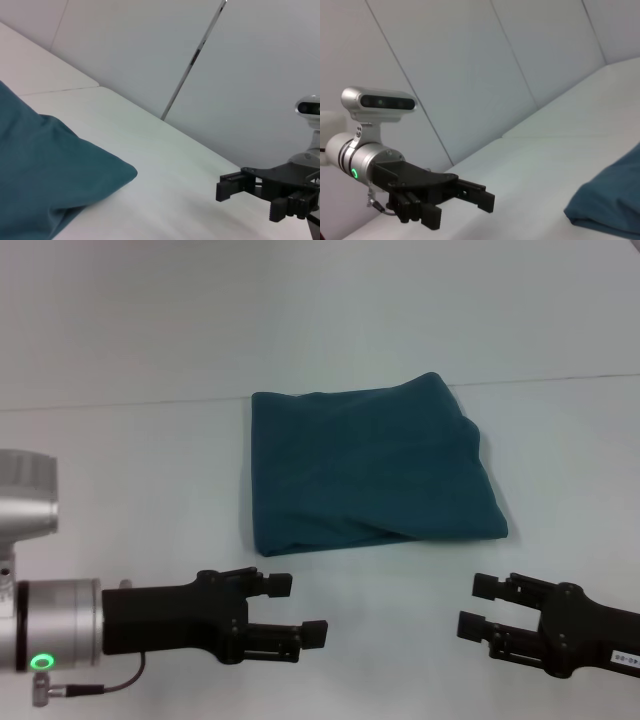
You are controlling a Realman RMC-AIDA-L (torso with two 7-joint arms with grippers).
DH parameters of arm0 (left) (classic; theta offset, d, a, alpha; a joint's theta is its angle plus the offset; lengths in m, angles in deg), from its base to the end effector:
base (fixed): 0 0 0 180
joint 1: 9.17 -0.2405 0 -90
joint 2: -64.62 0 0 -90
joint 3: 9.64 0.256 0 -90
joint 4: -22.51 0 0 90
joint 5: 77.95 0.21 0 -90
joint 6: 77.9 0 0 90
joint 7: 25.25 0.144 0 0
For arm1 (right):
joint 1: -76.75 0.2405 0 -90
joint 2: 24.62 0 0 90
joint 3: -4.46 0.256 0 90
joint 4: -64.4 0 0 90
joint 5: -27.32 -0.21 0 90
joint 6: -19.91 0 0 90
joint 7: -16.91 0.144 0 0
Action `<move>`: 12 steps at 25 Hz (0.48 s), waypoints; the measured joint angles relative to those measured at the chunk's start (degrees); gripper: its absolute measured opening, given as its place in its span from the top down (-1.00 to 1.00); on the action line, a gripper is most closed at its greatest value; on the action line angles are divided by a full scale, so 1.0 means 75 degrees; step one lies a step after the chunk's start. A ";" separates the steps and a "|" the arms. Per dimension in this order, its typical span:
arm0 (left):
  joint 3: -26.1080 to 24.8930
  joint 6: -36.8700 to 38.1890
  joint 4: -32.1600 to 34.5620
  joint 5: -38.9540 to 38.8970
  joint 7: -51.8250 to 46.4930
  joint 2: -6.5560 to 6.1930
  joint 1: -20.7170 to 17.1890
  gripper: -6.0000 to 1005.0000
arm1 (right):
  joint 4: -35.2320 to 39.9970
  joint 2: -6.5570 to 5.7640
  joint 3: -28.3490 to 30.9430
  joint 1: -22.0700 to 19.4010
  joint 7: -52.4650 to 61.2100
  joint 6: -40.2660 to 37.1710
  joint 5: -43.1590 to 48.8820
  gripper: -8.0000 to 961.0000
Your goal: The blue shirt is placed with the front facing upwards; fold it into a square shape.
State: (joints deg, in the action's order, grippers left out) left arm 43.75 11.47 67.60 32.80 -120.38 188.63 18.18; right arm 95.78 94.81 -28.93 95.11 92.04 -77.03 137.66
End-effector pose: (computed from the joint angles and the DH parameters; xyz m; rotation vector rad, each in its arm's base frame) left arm -0.2262 0.3103 -0.0398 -2.8628 -0.8719 -0.7272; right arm 0.3118 0.2549 -0.0010 -2.5504 0.8876 0.9551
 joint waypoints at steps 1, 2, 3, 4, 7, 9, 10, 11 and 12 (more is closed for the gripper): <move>-0.0031 0.0045 0.0029 -0.0002 0.0001 0.0000 -0.0058 -0.88 | -0.0022 0.0001 -0.0015 0.0048 0.0002 0.0000 -0.0001 -0.58; -0.0067 0.0090 0.0051 -0.0002 0.0002 0.0000 -0.0111 -0.88 | -0.0046 0.0001 -0.0019 0.0094 0.0003 -0.0001 0.0002 -0.58; -0.0127 0.0168 0.0076 -0.0002 0.0002 0.0000 -0.0173 -0.88 | -0.0073 0.0001 -0.0024 0.0148 0.0003 0.0001 0.0009 -0.58; -0.0196 0.0247 0.0086 -0.0004 0.0003 0.0001 -0.0231 -0.88 | -0.0109 0.0002 -0.0032 0.0217 0.0003 0.0008 0.0022 -0.58; -0.0528 0.0576 0.0133 -0.0010 0.0004 0.0000 -0.0454 -0.88 | -0.0225 0.0002 -0.0043 0.0386 0.0003 0.0037 0.0034 -0.58; -0.0737 0.0769 0.0186 -0.0011 0.0009 0.0001 -0.0611 -0.88 | -0.0287 0.0002 -0.0055 0.0489 0.0003 0.0062 0.0036 -0.58; -0.0836 0.0837 0.0200 -0.0006 0.0015 0.0005 -0.0669 -0.88 | -0.0304 0.0001 -0.0059 0.0512 0.0003 0.0066 0.0035 -0.58; -0.0875 0.0859 0.0203 -0.0002 0.0019 0.0007 -0.0685 -0.88 | -0.0327 0.0002 -0.0065 0.0541 0.0003 0.0068 0.0035 -0.58; -0.0875 0.0859 0.0203 -0.0002 0.0019 0.0007 -0.0685 -0.88 | -0.0337 0.0001 -0.0065 0.0554 0.0003 0.0070 0.0035 -0.58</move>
State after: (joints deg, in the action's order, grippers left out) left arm 37.19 17.92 69.12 32.79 -120.24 188.68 13.04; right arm 93.25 94.82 -29.41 99.27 92.06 -76.51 137.92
